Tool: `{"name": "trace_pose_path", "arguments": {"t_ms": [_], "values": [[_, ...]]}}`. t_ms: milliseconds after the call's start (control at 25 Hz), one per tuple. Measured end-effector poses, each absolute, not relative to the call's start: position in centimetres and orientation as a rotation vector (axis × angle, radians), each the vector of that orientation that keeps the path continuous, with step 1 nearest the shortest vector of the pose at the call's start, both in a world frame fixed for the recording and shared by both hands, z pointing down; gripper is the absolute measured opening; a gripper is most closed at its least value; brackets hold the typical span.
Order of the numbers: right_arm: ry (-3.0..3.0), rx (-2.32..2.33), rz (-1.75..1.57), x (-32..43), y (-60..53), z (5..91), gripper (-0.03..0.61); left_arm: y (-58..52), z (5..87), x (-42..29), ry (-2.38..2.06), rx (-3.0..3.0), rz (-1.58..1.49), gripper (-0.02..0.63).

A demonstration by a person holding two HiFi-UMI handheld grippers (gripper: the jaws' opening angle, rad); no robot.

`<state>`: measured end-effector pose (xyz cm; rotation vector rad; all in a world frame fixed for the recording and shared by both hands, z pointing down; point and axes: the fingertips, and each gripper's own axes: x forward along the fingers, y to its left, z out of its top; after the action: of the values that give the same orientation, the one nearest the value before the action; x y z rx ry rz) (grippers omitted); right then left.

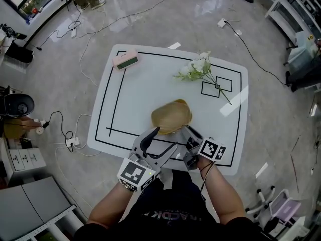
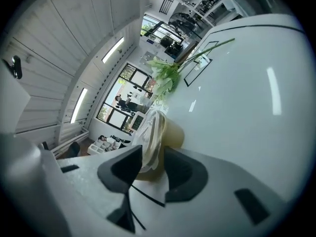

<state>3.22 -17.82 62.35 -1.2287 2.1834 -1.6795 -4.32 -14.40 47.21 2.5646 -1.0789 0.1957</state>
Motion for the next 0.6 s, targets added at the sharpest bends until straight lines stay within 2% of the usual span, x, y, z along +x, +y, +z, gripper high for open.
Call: {"name": "trace_pose_path", "arguments": {"t_ms": [80,600], "values": [[2.174,-1.221,-1.675,3.2,-17.8,62.2,0.111,-14.3,47.2,-4.4,-1.080,2.564,0.196,0.304],[2.124,-1.163,-1.624,3.3,-17.1,60.2,0.077,-13.6,46.6,-4.8,-1.068,2.581,0.189,0.304]]}}
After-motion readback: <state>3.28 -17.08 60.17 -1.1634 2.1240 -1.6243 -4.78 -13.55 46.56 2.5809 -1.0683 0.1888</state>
